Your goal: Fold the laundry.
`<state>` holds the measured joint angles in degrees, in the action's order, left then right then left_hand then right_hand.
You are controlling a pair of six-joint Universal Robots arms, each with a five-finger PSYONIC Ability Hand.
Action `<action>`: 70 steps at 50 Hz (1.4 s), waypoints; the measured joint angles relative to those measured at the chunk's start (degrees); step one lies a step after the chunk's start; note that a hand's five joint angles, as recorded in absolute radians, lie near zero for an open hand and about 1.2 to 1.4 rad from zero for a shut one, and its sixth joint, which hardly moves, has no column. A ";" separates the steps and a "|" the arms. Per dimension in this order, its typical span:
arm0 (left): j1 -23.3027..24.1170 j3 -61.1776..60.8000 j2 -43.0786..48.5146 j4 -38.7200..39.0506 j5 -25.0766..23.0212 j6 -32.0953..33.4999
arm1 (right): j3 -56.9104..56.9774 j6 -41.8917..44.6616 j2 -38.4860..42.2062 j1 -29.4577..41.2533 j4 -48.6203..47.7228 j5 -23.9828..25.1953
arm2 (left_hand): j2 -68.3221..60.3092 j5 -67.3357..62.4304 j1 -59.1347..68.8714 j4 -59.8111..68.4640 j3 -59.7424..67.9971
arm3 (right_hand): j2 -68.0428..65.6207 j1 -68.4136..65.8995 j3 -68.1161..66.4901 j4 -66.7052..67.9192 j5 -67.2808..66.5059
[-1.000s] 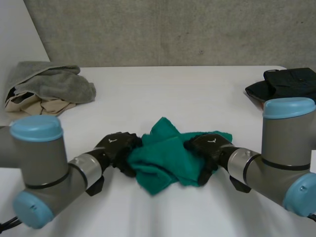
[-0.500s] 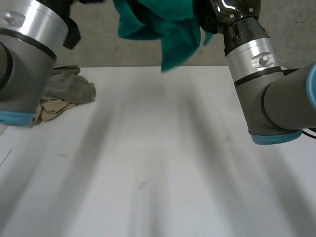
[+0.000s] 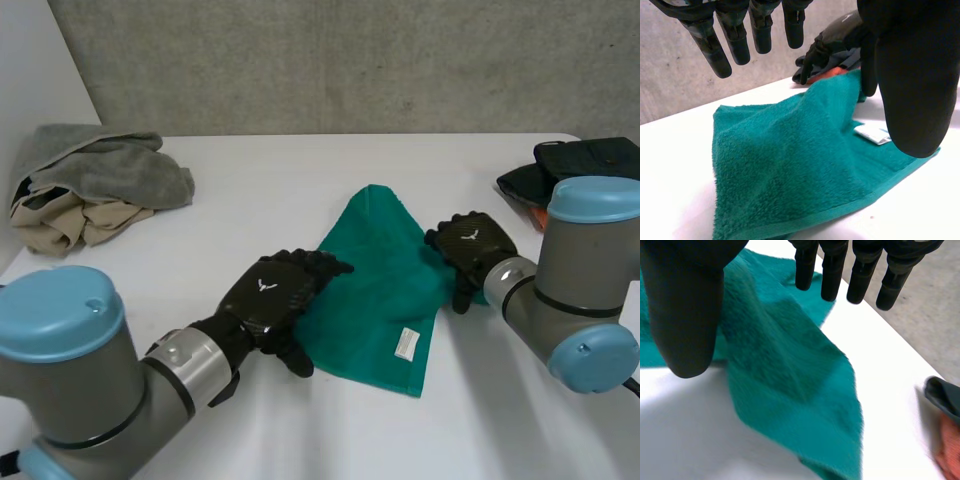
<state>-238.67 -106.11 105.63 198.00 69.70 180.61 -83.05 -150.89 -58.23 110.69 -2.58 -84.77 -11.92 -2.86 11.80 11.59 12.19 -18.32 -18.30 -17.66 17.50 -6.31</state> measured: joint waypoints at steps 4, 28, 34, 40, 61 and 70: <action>-2.05 -0.65 -5.33 -1.23 -0.37 -1.25 | -1.57 -1.67 -4.39 0.05 0.17 -1.21 | 0.05 0.00 0.00 0.00 0.00 | 1.61 0.69 1.36 -0.73 1.32; -16.66 -6.17 -14.93 -1.47 -3.27 -10.65 | -23.32 -20.78 -17.44 12.44 1.11 -1.13 | 0.07 0.00 0.00 0.00 0.00 | -11.74 -11.97 -12.46 12.79 -14.16; -16.34 -6.66 -14.62 -1.50 -3.53 -10.73 | -25.25 -19.38 -10.94 14.23 -9.46 -4.76 | 0.07 0.00 0.00 0.00 0.00 | -14.39 -14.38 -15.30 15.34 -16.80; -16.18 -6.66 -14.27 -1.48 -3.48 -10.66 | -25.09 -17.03 -6.62 14.64 -16.72 -7.16 | 0.07 0.00 0.00 0.00 0.00 | -17.24 -17.20 -18.12 18.20 -19.43; -15.61 -6.59 -13.66 -1.22 -3.34 -10.70 | -20.51 -13.86 -1.66 14.73 -21.74 -7.69 | 0.07 0.00 0.00 0.00 0.00 | -23.40 -23.66 -24.21 24.23 -19.55; -15.54 -6.71 -13.87 -1.30 -3.34 -10.93 | -16.56 -12.65 0.90 14.43 -21.34 -7.82 | 0.07 0.00 0.00 0.00 0.00 | -29.60 -29.34 -29.94 30.10 -30.75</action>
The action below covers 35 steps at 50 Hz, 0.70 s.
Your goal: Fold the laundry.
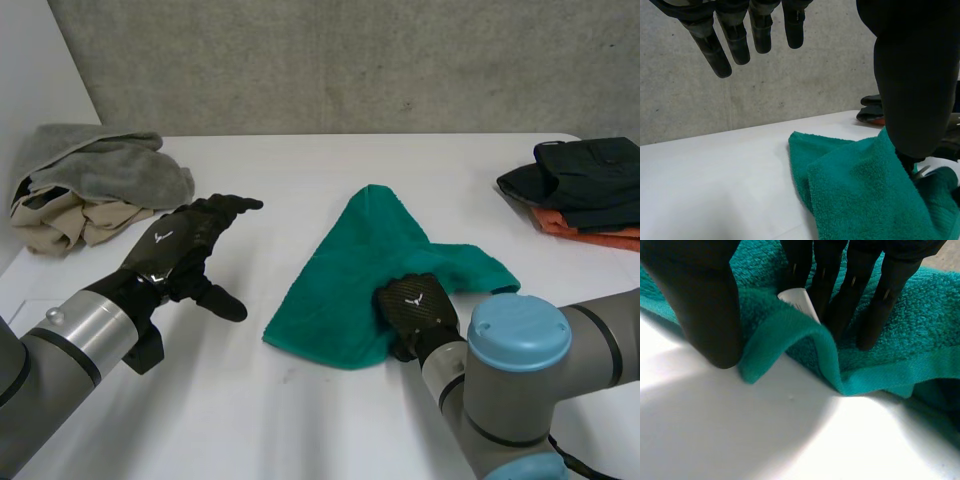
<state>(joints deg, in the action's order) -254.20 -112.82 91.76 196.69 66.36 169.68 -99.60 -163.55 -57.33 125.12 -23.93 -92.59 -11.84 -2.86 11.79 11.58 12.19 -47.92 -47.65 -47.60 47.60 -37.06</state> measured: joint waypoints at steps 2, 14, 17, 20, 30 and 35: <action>-0.03 -0.05 -0.01 -0.05 0.00 -0.08 | 1.23 0.95 0.78 -0.36 -0.07 -0.24 | 0.00 0.00 0.00 0.00 0.00 | -11.46 -11.13 -11.51 11.53 -10.97; -0.85 -0.25 1.08 0.06 0.12 0.10 | 4.05 2.36 -7.72 -1.04 0.22 -0.06 | 0.00 0.00 0.00 0.00 0.00 | -19.28 -17.24 -20.24 20.77 -19.61; -0.99 0.02 2.54 0.18 0.17 0.14 | 4.83 2.32 -11.79 -0.50 1.87 0.51 | 0.00 0.00 0.00 0.00 0.00 | -19.28 -17.24 -20.24 20.77 -19.61; -0.96 0.77 4.94 0.26 0.31 -0.12 | 6.17 2.27 -15.78 0.16 4.66 1.37 | 0.00 0.00 0.00 0.00 0.00 | -19.28 -17.24 -20.24 20.80 -19.61; 3.35 8.35 17.45 -4.07 2.27 -9.52 | 12.12 1.51 -25.70 3.36 14.87 3.42 | 0.00 0.00 0.00 0.00 0.00 | -19.28 -17.24 -20.24 20.86 -19.62; 7.20 14.57 23.78 -8.04 3.31 -19.22 | 13.54 1.39 -28.35 4.84 16.55 3.39 | 0.00 0.00 0.00 0.00 0.00 | -19.28 -17.24 -20.24 20.86 -19.62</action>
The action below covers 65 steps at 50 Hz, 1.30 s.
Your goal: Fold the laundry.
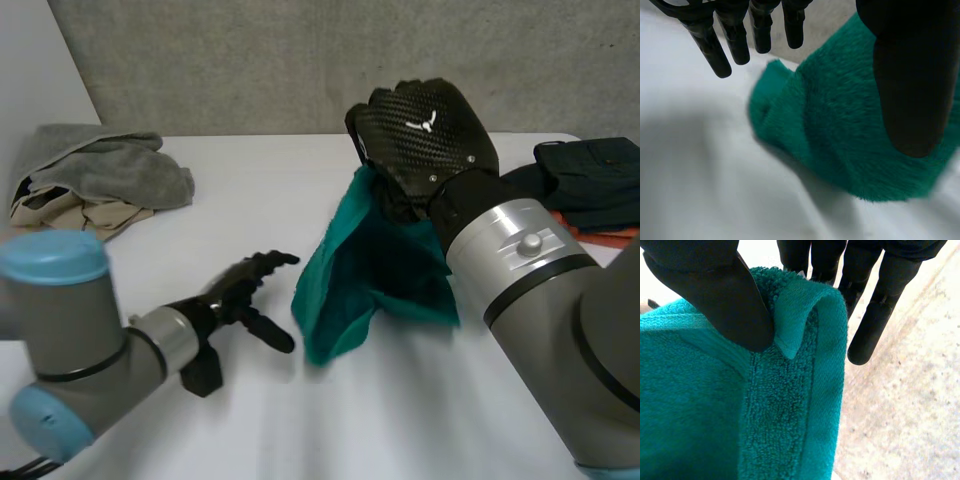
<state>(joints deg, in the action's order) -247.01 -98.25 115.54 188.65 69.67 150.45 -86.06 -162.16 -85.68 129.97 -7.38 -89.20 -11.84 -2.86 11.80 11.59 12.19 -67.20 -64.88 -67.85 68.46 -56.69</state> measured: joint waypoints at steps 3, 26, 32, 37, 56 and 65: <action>2.60 4.09 3.55 -1.77 0.11 -6.23 | 0.19 0.04 -1.19 0.52 0.31 -0.13 | 0.00 0.00 0.00 0.00 0.00 | 0.00 0.00 0.00 0.00 0.00; 0.78 12.57 -11.51 -3.29 5.74 -10.06 | 1.45 0.86 -5.52 -12.72 1.99 0.77 | -56.46 -53.39 54.70 56.86 55.73 | 0.00 0.00 -0.36 0.16 0.05; -1.66 14.78 -19.30 -7.00 -1.14 3.81 | 0.21 2.31 -0.06 -15.83 4.07 2.83 | -56.49 -53.41 54.70 56.88 55.73 | 0.00 0.00 -0.36 0.16 0.04; 0.60 20.52 -12.97 -12.54 -0.86 16.77 | -1.41 3.25 8.69 -16.74 3.09 2.98 | -56.61 -53.36 54.70 57.11 55.92 | 0.00 0.00 -0.37 0.16 0.00; 4.11 27.22 3.23 -16.23 9.30 27.60 | -2.76 7.80 22.94 -19.86 -11.33 -7.73 | 0.06 0.04 -1.11 -0.11 -0.14 | 0.00 0.00 -0.36 0.16 -0.66; -6.68 -0.82 -18.60 -15.33 9.01 21.76 | -3.61 8.01 22.42 -19.39 -11.98 -7.62 | -11.61 -10.42 12.65 11.77 10.91 | 0.00 0.00 -0.36 0.16 -0.66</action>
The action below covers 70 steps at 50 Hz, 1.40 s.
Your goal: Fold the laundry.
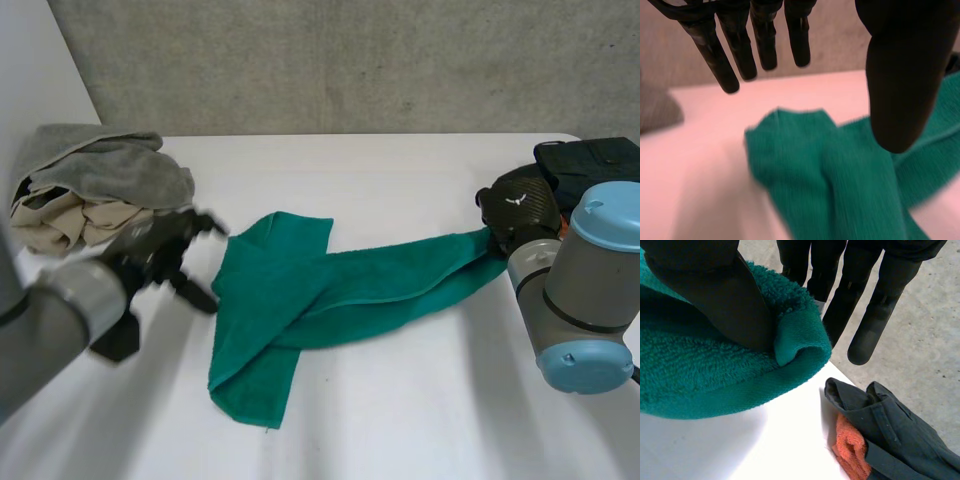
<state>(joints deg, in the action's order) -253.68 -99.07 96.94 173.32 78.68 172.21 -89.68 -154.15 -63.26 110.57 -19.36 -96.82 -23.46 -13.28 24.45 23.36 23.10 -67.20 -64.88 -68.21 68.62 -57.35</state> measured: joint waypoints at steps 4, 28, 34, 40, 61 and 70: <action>-4.11 -11.12 -4.30 1.76 -4.30 -0.81 | -0.27 -0.14 -0.04 0.59 0.11 0.24 | -3.04 -3.59 2.29 3.43 3.40 | 0.00 0.00 0.00 0.00 0.00; 1.46 -11.54 12.97 15.45 1.11 -0.13 | -4.44 -0.43 -5.34 1.23 -0.59 0.99 | -30.71 -29.65 31.38 29.91 29.88 | 0.00 0.00 0.00 0.00 0.00; 1.47 -9.14 13.00 17.75 3.91 4.49 | -3.87 -0.86 -9.27 -0.21 1.27 2.08 | -44.84 -43.21 42.20 45.14 44.94 | 0.00 0.00 0.00 0.00 0.00; -1.21 -6.87 4.04 15.02 1.11 7.71 | -0.34 0.68 -15.72 -2.40 8.85 5.34 | -44.88 -43.21 42.20 45.30 44.94 | 0.00 0.00 0.00 0.00 0.00; -8.98 14.41 5.03 -6.18 -16.56 26.01 | 16.32 21.24 -11.99 -4.50 40.56 9.51 | -44.96 -43.21 42.20 45.34 45.04 | 0.03 0.00 0.00 0.01 -0.22; -4.18 38.82 21.77 3.96 -7.52 30.44 | 28.92 7.55 2.79 -3.05 13.48 2.62 | -45.02 -43.21 42.20 45.37 45.07 | 0.03 0.00 0.00 0.02 -0.23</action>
<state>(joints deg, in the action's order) -257.86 -60.25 118.71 177.28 71.16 202.65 -60.76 -146.60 -60.47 107.52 -5.88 -94.20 -68.48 -56.49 66.65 68.73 68.17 -67.17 -64.88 -68.21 68.64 -57.58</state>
